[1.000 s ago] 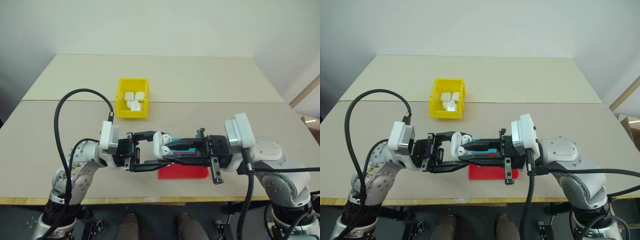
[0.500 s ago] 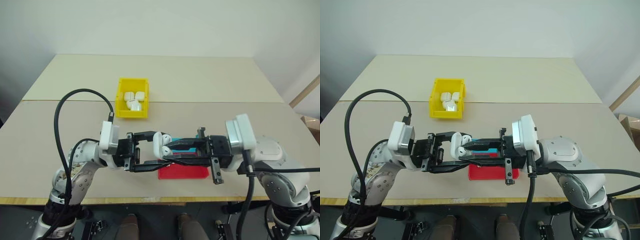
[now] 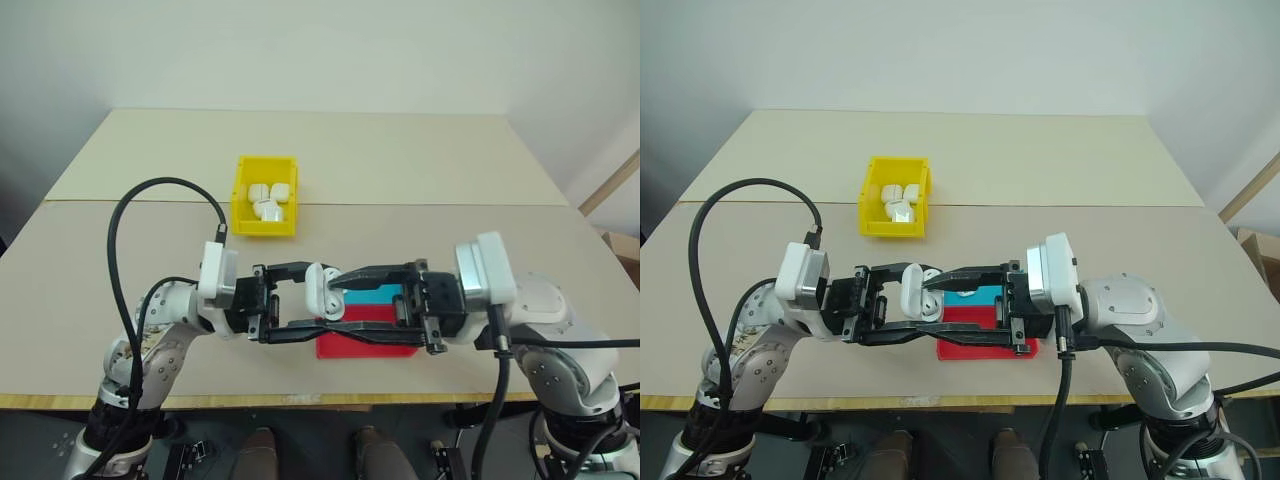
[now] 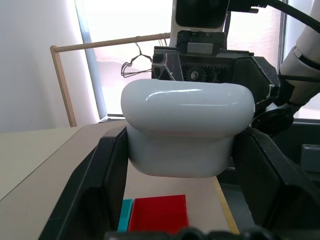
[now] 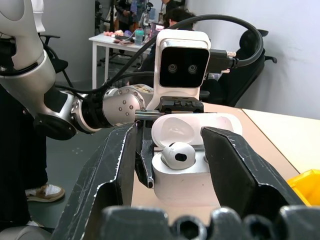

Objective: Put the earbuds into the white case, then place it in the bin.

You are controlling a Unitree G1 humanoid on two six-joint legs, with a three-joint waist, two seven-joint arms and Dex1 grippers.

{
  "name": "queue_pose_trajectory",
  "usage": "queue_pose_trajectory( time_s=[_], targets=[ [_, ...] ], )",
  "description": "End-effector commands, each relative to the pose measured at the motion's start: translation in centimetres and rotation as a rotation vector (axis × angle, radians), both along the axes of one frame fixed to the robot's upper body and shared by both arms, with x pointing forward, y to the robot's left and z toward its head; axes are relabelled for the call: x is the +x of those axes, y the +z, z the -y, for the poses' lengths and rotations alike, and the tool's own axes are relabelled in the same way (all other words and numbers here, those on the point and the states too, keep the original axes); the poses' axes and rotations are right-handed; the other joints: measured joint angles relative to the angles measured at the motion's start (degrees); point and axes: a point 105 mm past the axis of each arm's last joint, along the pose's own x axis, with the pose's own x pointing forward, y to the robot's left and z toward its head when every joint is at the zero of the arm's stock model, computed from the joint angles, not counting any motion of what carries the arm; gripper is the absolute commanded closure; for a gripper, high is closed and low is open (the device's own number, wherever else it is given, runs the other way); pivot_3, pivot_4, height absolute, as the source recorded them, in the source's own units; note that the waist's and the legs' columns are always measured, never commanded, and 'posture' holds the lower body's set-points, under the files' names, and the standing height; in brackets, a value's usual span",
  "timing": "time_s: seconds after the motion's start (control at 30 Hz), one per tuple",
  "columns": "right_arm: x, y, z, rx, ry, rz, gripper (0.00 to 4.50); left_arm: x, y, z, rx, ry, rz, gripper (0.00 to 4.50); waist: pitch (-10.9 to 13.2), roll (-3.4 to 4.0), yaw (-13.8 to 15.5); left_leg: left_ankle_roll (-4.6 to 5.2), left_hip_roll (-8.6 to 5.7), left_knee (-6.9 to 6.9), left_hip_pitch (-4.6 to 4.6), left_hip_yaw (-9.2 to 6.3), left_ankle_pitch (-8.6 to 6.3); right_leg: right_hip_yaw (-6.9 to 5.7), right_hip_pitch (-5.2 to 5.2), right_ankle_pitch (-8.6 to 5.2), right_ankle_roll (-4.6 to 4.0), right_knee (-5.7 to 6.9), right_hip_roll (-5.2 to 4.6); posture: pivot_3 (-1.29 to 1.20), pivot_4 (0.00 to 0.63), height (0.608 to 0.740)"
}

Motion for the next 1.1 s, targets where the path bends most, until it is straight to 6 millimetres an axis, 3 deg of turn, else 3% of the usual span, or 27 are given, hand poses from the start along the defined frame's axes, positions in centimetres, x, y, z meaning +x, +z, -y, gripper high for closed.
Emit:
queue_pose_trajectory(
  time_s=[0.03, 0.2, 0.27, 0.43, 0.47, 0.7, 1.1],
  targets=[
    [-0.5, 1.4, 0.8, 0.06, 0.028, 0.049, 1.93, -0.5, 0.5, 0.1, -0.017, -0.016, 0.045, 1.67, 0.0, 0.0, 0.0, 0.0, 0.0, 0.0, 0.0, 0.0, 0.0, 0.0, 0.01, 0.0, 0.0, 0.0, 0.0, 0.0, 0.15, 0.74],
    [0.3, 3.4, 2.0, 0.084, 0.01, 0.085, 2.1, 0.1, 0.1, 0.1, -0.005, 0.005, 0.042, 1.67, 0.0, 0.0, -0.05, 0.0, 0.0, 0.02, 0.0, 0.0, 0.0, 0.0, 0.01, 0.0, -0.01, 0.0, 0.0, 0.0, 0.15, 0.74],
    [0.8, 4.1, 2.1, 0.071, -0.009, 0.105, 2.54, 0.4, -0.1, 0.1, 0.004, 0.015, 0.039, 1.67, 0.0, 0.0, -0.05, 0.0, 0.0, 0.02, 0.03, 0.0, 0.0, 0.01, 0.01, 0.01, -0.01, 0.02, 0.01, 0.0, 0.15, 0.74],
    [1.8, 5.1, 1.5, -0.069, -0.026, 0.228, 4.27, 1.5, -0.8, 0.4, 0.028, 0.048, 0.034, 1.67, 0.0, 0.0, 0.04, 0.0, 0.0, 0.02, 0.0, 0.0, 0.0, 0.0, 0.01, 0.0, 0.0, -0.02, 0.01, 0.0, 0.15, 0.74],
    [2.1, 5.5, 1.2, -0.095, -0.026, 0.239, 4.43, 1.8, -1.0, 0.5, 0.038, 0.054, 0.038, 1.67, 0.01, 0.01, -0.01, 0.0, -0.01, 0.02, 0.0, 0.0, 0.0, 0.0, 0.01, 0.0, 0.0, -0.02, 0.0, 0.0, 0.15, 0.74],
    [2.7, 6.6, -1.3, -0.261, -0.001, 0.272, 4.43, 2.5, -1.0, 0.9, 0.045, 0.059, 0.073, 1.67, 0.0, 0.01, -0.08, 0.01, 0.0, 0.01, -0.05, 0.0, 0.0, 0.0, -0.06, 0.0, -0.01, -0.01, 0.0, 0.0, 0.15, 0.74],
    [3.1, 3.7, -3.3, -0.403, 0.066, 0.323, 4.43, 2.4, -1.0, 0.9, 0.051, 0.076, 0.089, 1.67, 0.0, 0.01, 0.09, 0.02, -0.01, 0.03, -0.08, -0.02, 0.0, -0.02, -0.08, 0.01, -0.01, 0.0, -0.02, 0.0, 0.15, 0.74]
  ],
)
